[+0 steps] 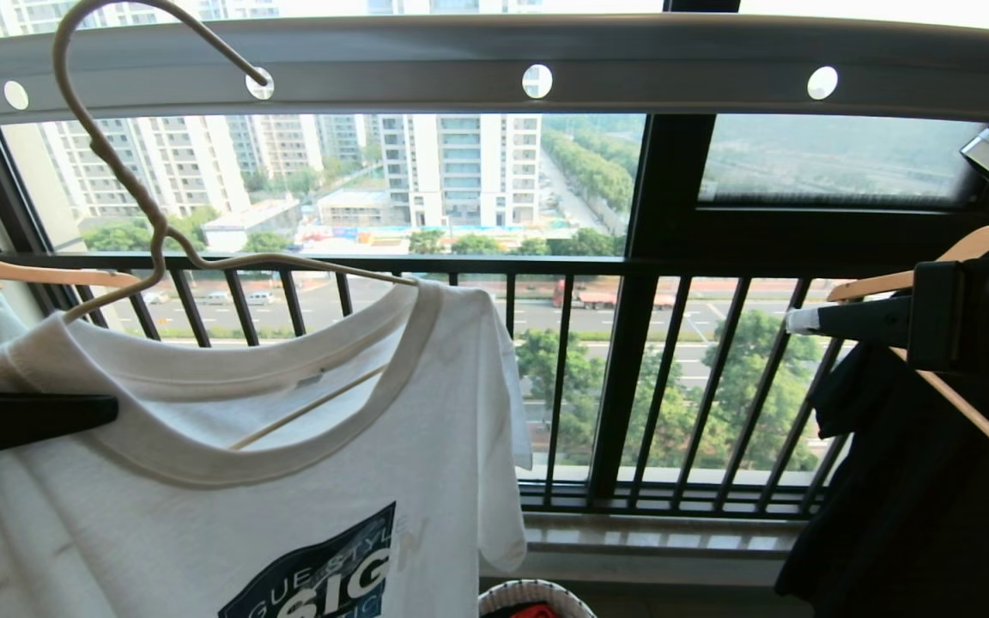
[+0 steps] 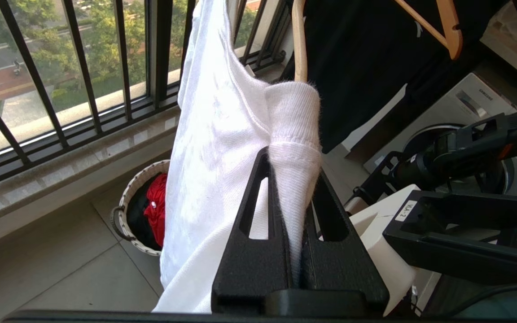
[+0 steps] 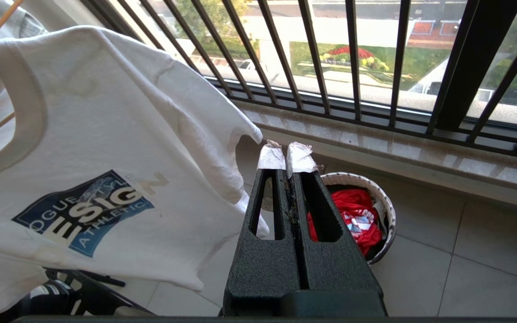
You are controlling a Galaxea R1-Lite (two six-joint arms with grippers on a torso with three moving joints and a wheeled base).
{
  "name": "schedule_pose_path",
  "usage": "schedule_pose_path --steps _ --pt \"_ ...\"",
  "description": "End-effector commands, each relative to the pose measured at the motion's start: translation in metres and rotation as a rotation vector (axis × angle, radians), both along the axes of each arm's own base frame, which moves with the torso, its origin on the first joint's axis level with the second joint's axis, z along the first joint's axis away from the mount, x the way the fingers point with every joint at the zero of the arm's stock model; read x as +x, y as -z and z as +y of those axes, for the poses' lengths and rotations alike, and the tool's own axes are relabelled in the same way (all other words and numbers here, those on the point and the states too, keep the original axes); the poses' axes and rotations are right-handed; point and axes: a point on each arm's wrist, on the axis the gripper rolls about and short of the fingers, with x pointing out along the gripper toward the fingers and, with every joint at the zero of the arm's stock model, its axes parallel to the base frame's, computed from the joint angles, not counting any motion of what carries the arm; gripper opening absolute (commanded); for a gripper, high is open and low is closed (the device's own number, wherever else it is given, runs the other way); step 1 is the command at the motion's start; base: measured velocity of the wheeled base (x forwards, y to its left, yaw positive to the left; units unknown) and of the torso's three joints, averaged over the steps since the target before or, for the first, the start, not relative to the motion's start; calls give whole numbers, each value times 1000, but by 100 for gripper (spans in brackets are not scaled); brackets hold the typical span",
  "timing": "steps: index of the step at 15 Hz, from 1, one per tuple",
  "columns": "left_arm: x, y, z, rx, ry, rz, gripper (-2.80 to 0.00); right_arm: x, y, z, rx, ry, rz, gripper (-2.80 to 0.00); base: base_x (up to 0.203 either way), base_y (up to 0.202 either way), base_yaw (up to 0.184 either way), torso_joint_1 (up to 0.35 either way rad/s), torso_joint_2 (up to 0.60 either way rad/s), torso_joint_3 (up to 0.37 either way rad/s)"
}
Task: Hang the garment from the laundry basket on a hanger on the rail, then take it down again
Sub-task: Hang the clothes rack on the clothesline
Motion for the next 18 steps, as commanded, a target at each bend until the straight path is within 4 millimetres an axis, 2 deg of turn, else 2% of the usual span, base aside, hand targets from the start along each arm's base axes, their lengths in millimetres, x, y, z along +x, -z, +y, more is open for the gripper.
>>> schedule_pose_path --steps 1,5,10,18 --pt "-2 5 4 -15 -45 10 -280 4 3 2 -4 0 16 -280 0 0 0 0 0 0" --pt "-3 3 8 -22 -107 -6 -280 4 4 2 -4 -2 18 -280 0 0 0 0 0 0" --pt "-9 12 14 -21 -195 -36 -280 4 5 2 -3 -5 23 -280 0 0 0 0 0 0" --pt "-3 23 29 -12 -387 -72 -280 6 7 3 -7 -5 32 -280 0 0 0 0 0 0"
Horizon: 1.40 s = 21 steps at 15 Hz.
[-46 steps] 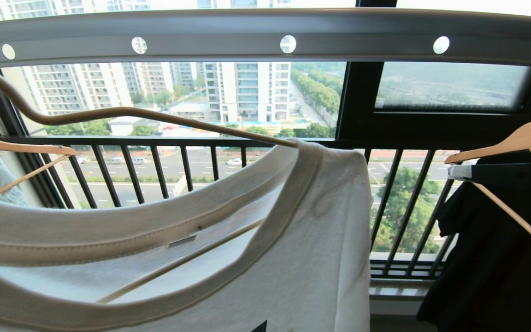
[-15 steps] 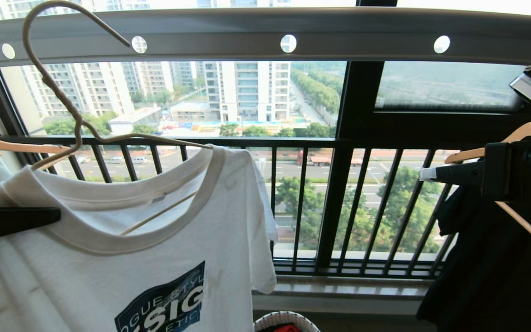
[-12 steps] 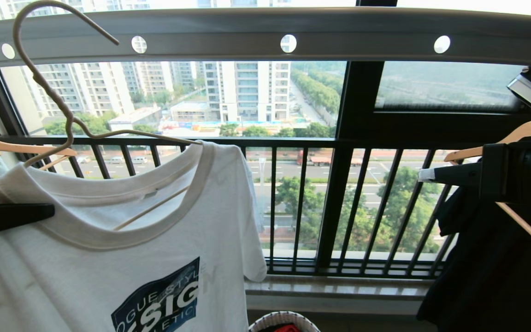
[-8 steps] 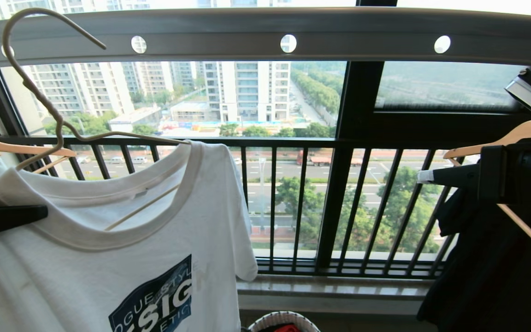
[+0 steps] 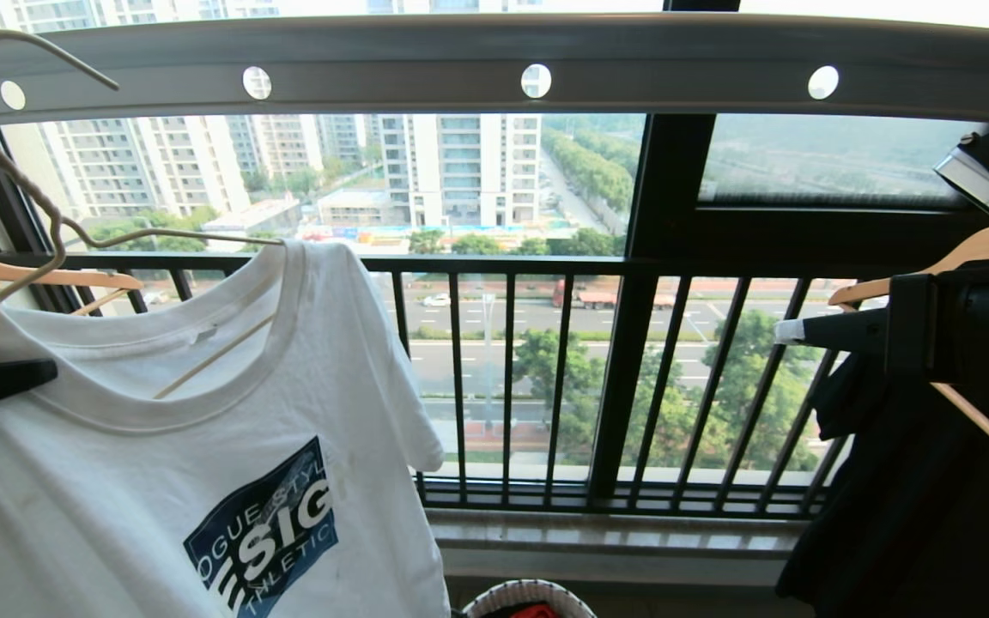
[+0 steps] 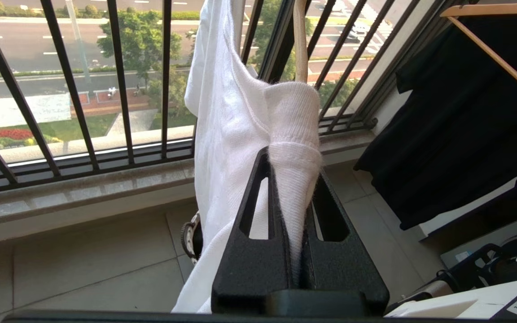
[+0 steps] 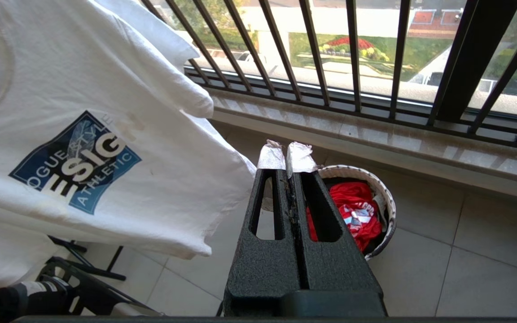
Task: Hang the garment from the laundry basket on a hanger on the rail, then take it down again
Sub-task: Hang the clothes rack on the clothesline
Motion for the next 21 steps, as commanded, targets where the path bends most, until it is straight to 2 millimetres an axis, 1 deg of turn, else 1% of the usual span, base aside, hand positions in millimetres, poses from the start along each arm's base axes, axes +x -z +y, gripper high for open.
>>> schedule_pose_path --steps 1,9,17,21 --pt "-2 3 1 1 -22 4 -280 1 1 0 0 -1 6 -280 0 0 0 0 0 0" --pt "-12 6 3 18 -127 -3 -280 2 3 1 -4 -3 16 -280 0 0 0 0 0 0" --pt "-12 7 3 7 -132 -24 -280 7 7 3 -8 -2 29 -280 0 0 0 0 0 0" --pt "-12 11 1 0 -116 -29 -280 9 8 4 -12 -1 37 -280 0 0 0 0 0 0"
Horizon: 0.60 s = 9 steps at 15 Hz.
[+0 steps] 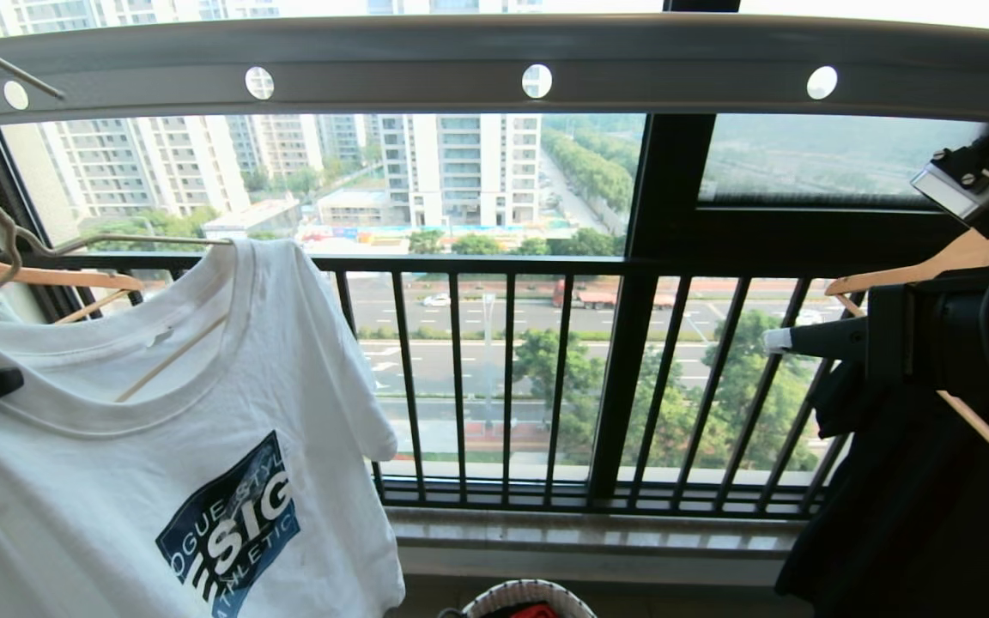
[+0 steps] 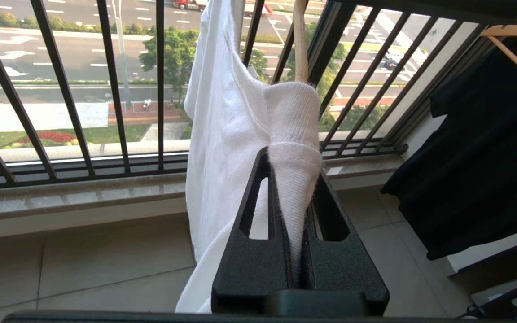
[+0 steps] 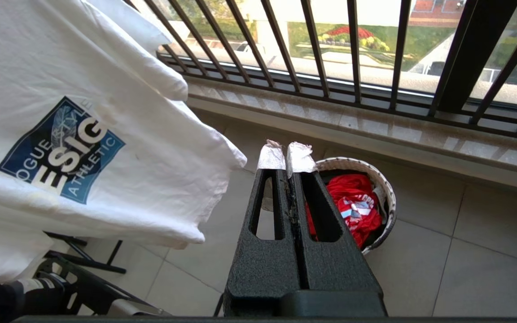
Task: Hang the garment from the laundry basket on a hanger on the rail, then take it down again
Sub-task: Hang the clothes rack on the clothesline
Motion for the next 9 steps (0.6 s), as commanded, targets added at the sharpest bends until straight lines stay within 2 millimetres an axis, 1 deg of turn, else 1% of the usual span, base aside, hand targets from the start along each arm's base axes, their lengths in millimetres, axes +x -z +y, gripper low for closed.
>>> schedule_pose_path --steps 1,3,5,7,9 --pt "1 2 -2 -2 32 7 -280 3 2 1 -3 -1 12 -280 0 0 0 0 0 0" --pt "4 1 0 3 21 3 -280 4 3 2 -4 -1 18 -280 0 0 0 0 0 0" --pt "7 6 2 20 -58 15 -280 5 4 2 -5 -1 20 -280 0 0 0 0 0 0" --pt "7 12 2 22 -66 13 -280 6 6 2 -9 -2 27 -280 0 0 0 0 0 0" --pt "5 12 2 27 -68 -1 -280 6 6 2 -9 -2 28 -280 0 0 0 0 0 0"
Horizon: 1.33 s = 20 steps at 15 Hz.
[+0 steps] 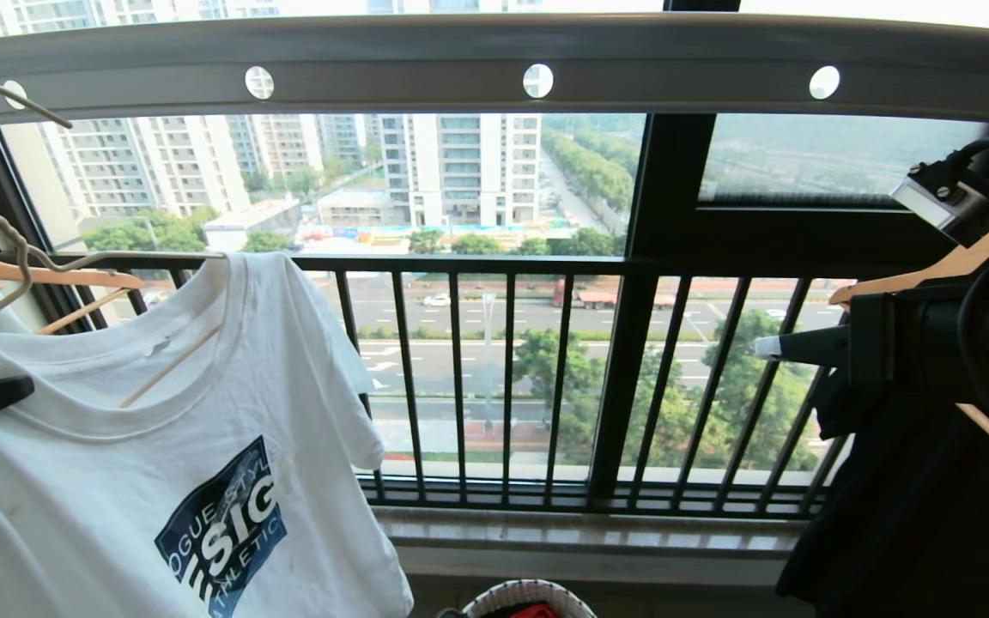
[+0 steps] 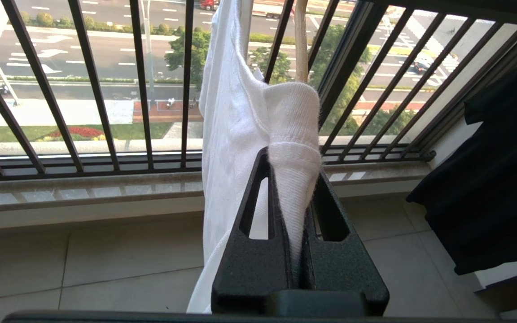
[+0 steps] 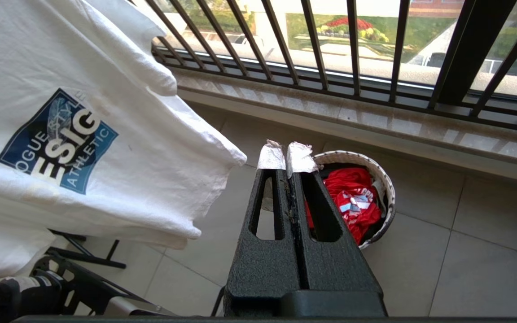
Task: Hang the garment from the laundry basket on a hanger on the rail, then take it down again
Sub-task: Hang the clothes rack on the clothesline
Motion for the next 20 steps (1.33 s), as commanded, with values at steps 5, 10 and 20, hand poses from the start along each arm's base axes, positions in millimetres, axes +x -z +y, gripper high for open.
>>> schedule_pose_path --steps 5,10,20 --pt "-8 3 -4 -9 -5 -8 -280 3 5 2 -5 -5 23 -280 0 0 0 0 0 0" --pt "6 2 -8 -16 111 5 -280 5 4 3 11 -12 -5 -280 0 0 0 0 0 0" --pt "41 -3 -11 -70 210 10 -280 14 8 7 12 -8 -8 -280 0 0 0 0 0 0"
